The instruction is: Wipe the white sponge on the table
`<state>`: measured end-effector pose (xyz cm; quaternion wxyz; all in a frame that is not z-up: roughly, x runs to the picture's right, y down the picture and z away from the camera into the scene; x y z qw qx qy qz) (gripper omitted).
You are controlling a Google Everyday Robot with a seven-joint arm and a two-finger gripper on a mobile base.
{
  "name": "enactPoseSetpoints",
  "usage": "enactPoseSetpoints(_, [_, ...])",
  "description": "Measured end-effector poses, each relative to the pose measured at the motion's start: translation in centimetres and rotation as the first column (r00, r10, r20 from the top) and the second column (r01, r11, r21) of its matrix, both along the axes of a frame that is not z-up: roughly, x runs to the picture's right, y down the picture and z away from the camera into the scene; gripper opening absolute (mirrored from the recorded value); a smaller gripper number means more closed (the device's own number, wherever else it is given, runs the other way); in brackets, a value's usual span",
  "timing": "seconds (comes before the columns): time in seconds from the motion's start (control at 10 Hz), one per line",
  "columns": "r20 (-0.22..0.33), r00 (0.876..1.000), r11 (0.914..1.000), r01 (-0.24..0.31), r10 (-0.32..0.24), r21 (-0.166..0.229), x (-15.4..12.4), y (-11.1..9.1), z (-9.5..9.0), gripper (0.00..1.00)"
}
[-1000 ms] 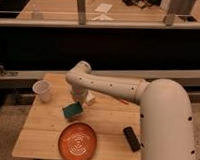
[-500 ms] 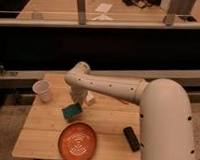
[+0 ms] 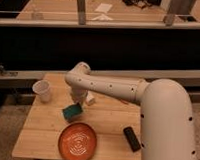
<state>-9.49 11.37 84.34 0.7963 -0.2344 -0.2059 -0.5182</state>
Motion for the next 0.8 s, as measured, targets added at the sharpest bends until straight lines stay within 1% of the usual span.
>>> enactPoseSetpoints(0.8, [0.005,1.0,1.0,-0.001,0.001,-0.002,0.58,-0.48,0.32,0.04])
